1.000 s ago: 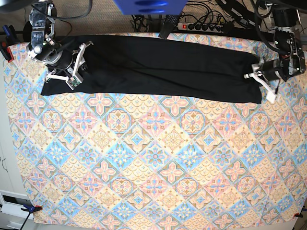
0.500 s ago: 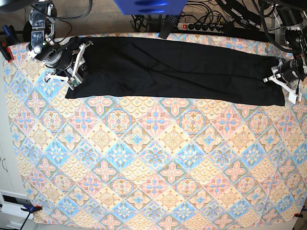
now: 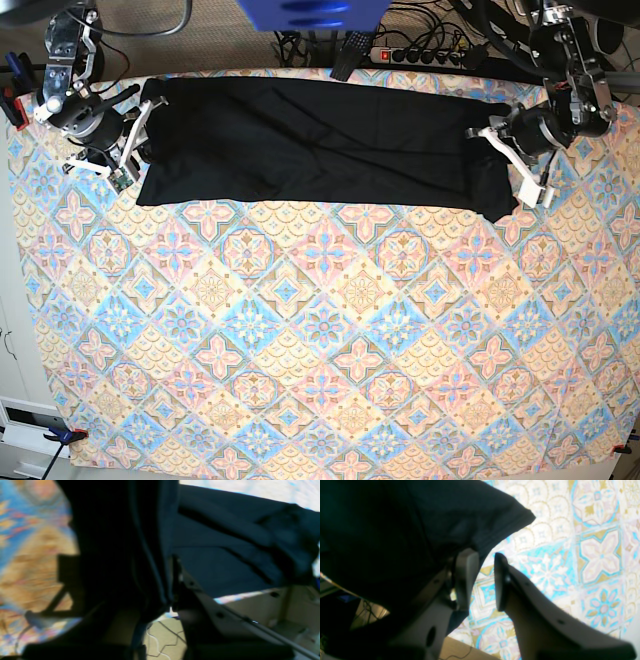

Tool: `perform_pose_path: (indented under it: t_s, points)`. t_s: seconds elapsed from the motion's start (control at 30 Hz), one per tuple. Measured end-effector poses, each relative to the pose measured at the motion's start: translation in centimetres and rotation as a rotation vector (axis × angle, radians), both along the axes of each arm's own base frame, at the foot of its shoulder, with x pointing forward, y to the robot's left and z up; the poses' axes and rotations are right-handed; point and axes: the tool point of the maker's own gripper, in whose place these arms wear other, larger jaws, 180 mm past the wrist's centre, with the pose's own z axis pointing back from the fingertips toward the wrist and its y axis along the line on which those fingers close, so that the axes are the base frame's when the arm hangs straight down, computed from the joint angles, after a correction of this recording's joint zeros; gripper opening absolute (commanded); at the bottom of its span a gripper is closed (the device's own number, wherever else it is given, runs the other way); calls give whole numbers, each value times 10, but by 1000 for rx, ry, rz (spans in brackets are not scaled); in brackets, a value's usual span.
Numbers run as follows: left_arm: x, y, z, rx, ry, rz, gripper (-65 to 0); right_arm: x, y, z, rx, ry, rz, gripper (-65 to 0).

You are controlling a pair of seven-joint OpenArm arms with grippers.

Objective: Fold the T-shirt properly
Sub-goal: 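Fold the strip end with the left gripper inward toward the right gripper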

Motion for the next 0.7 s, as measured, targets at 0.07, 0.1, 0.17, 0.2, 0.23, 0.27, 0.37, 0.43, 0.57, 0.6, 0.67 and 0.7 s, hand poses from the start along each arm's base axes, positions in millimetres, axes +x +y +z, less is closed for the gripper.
perform_pose_path:
  t_s: [0.07,0.1,0.17,0.2,0.23,0.27,0.37,0.43,0.57,0.6,0.67,0.7]
  points:
    - [0,-7,-2,-17,6,4,-650,0,-8,3,-11,-6,-21,-506]
    - [1,-11,-2,-29,6,6,-650,0,-13,5,-20,-13,-33,-505]
    - [3,-24,-3,-46,9,-14,-650,2,-20,10,-30,-29,-50,-505]
    - [3,-33,-4,-59,13,-34,-650,2,-23,11,-34,-31,-56,-505]
    - [2,-43,-5,-74,18,-55,-650,2,-26,12,-38,-33,-62,-505]
    - [1,-53,-7,-88,25,-81,-650,2,-30,14,-43,-37,-73,-504]
    - [-1,-74,-8,-130,29,-105,-650,2,-37,16,-53,-41,-90,-504]
    - [0,-81,-8,-149,28,-101,-650,2,-38,16,-54,-43,-92,-504]
    - [2,-86,-23,-190,71,-76,-650,2,-38,16,-54,-43,-92,-504]
    - [1,-85,-29,-196,91,-71,-650,2,-38,16,-54,-44,-92,-504]
    - [-3,-85,-37,-202,120,-61,-650,2,-38,16,-53,-44,-92,-504]
    - [-4,-85,-39,-205,129,-59,-631,2,-38,16,-54,-43,-92,-504]
